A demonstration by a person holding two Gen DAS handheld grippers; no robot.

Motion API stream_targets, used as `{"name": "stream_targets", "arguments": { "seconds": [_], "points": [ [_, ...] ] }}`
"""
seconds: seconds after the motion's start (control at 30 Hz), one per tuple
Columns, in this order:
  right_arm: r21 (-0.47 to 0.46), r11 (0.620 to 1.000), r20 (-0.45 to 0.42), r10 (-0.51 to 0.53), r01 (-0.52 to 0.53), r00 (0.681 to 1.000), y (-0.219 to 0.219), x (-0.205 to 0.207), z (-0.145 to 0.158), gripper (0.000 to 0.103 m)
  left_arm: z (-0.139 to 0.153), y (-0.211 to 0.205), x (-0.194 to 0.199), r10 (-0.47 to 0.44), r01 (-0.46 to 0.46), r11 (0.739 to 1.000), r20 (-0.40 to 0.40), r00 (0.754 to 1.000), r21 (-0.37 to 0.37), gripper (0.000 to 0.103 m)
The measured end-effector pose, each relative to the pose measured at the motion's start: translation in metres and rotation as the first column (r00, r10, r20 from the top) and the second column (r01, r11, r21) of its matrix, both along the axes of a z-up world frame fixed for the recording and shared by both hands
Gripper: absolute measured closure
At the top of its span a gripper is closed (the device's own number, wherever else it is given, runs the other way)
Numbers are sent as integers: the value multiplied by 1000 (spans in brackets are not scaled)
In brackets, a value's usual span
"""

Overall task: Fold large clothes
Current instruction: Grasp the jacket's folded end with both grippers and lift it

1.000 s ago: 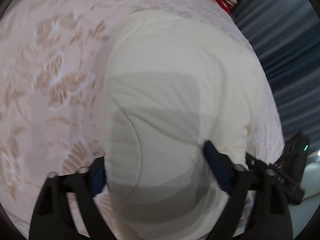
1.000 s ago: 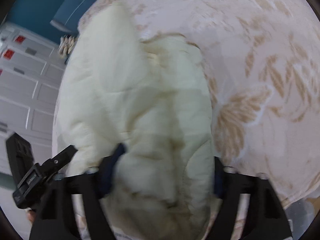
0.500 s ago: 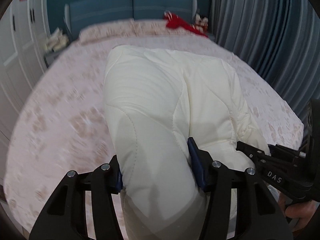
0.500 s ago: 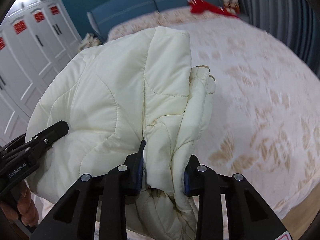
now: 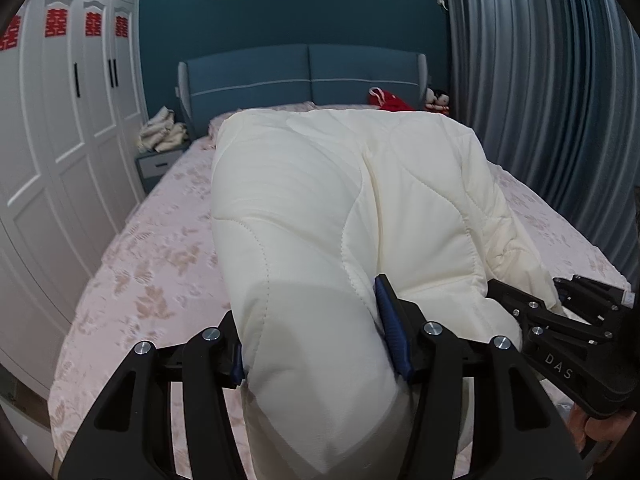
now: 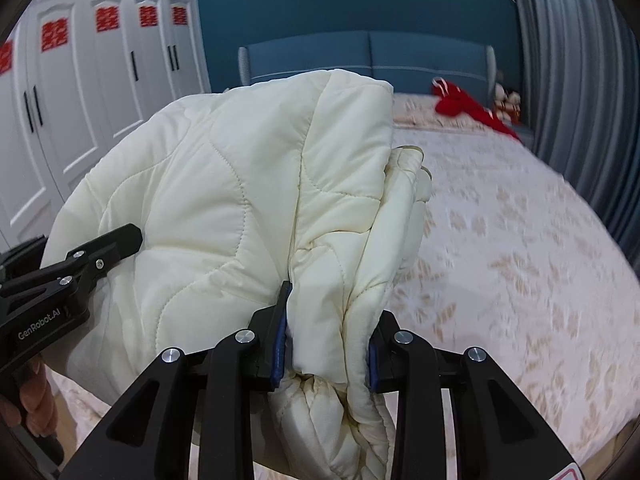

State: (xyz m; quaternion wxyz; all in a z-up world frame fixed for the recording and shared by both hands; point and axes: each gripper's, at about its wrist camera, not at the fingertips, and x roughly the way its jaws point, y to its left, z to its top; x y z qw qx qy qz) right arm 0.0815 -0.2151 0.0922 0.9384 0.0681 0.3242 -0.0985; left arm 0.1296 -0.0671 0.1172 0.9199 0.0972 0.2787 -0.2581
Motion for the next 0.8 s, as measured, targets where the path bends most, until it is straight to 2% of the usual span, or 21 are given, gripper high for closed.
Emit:
{"name": "stream_targets", "arguments": {
  "seconds": [0.13, 0.27, 0.4, 0.63, 0.8],
  "points": [
    [-42, 999, -9, 17, -18, 1000, 15, 22, -3, 73, -2, 11, 19, 17, -17, 1000, 18, 1000, -1, 51],
    [-74, 997, -42, 28, -31, 999, 30, 50, -17, 73, -15, 16, 41, 31, -31, 999, 19, 999, 14, 51],
    [-83, 996, -84, 27, -34, 996, 34, 73, -44, 73, -42, 17, 67, 40, -39, 998, -4, 999, 39, 51],
    [-96, 995, -181, 12, -30, 983, 34, 105, -103, 73, -107, 9, 108, 45, -37, 995, -89, 995, 89, 51],
    [-97, 995, -249, 2, -27, 969, 37, 113, -143, 73, -148, 0, 117, 48, -31, 989, -122, 991, 143, 51]
  ]
}}
